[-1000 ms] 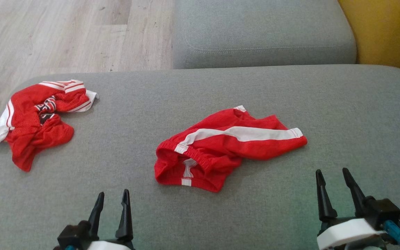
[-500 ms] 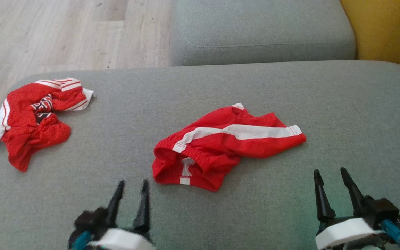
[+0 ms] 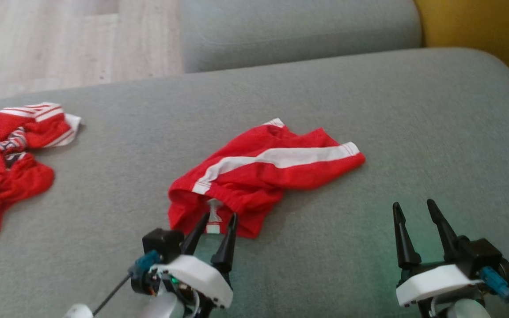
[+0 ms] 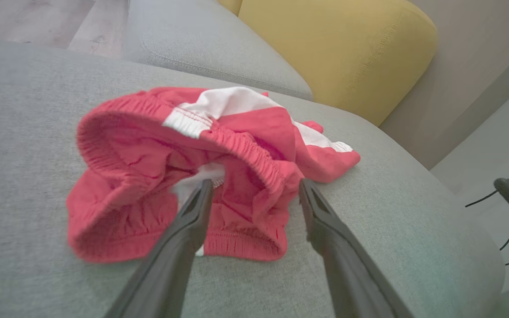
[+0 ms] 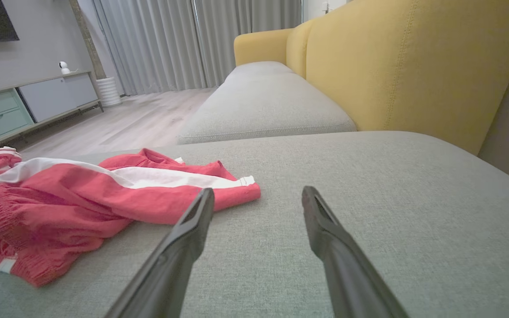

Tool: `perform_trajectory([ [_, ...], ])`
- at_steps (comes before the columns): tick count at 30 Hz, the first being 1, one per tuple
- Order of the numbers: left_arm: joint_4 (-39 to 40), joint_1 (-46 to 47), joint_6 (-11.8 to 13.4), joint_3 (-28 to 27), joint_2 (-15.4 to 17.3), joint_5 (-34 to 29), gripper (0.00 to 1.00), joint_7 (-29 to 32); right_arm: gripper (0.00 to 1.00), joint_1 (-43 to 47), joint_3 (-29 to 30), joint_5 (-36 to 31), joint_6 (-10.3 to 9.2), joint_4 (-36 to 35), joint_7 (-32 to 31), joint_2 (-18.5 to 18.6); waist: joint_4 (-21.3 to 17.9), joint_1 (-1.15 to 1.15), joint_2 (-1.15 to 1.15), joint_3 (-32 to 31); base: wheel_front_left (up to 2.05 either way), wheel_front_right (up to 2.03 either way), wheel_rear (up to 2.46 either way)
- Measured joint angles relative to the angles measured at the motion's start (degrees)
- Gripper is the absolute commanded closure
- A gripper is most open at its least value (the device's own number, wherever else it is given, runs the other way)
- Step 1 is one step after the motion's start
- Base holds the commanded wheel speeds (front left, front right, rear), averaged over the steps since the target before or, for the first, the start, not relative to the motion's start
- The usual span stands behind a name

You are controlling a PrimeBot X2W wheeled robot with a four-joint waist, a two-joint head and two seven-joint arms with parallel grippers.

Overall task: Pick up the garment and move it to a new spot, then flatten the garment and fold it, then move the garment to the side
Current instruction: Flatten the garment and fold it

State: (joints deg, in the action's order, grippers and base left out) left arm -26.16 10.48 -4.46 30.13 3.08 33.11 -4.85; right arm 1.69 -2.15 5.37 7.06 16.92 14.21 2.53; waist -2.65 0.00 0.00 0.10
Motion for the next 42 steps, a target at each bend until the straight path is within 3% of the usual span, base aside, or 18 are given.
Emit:
perform_trajectory([
  [11, -7.6, 8.7, 0.9, 3.4, -0.1, 5.6, 0.00, -2.7, 0.00, -1.9, -0.2, -0.4, 0.00, 0.2, 0.0, 0.0, -5.0, 0.01, 0.00, 3.9, 0.00, 0.00, 0.00],
  [12, -8.0, 9.4, 0.9, 4.1, -0.2, 6.1, 0.43, -2.9, 0.00, -1.9, -0.1, -0.4, 0.00, 0.2, 0.0, 0.0, -5.2, 0.01, 0.00, 4.1, 0.00, 0.00, 0.00],
  [13, -8.2, 9.9, 0.8, 4.9, -0.2, 6.5, 1.00, -3.1, 0.00, -2.0, -0.1, -0.4, 0.00, 0.2, 0.0, 0.0, -5.4, 0.01, 0.00, 4.2, 0.00, 0.00, 0.00],
  [20, -6.6, 10.2, -1.5, 10.9, -0.2, 9.0, 1.00, -4.7, 0.00, -2.0, 0.8, -0.6, 0.00, 0.2, 0.0, 0.0, -3.3, 0.00, 0.00, 3.3, 0.00, 0.00, 0.00],
  [24, -3.6, 8.4, -2.1, 13.7, 0.6, 10.1, 1.00, -1.5, 0.00, -1.7, 0.9, -0.6, 0.00, 0.2, 0.0, 0.0, -1.2, 0.00, 0.00, 2.5, 0.00, 0.00, 0.00],
  [30, -1.6, 1.7, -2.2, 16.1, 6.9, 11.5, 1.00, 3.4, 0.00, -0.8, 0.7, -0.3, 0.00, 0.3, 0.0, 0.0, 2.2, 0.00, 0.00, 1.1, 0.00, 0.00, 0.00],
  [42, -0.8, 0.0, 3.4, 12.1, 15.0, 10.8, 1.00, 2.7, 0.00, -0.8, 1.1, 0.2, 0.00, 0.4, 0.0, 0.0, 5.3, -0.01, 0.00, -0.3, 0.00, 0.00, 0.00],
])
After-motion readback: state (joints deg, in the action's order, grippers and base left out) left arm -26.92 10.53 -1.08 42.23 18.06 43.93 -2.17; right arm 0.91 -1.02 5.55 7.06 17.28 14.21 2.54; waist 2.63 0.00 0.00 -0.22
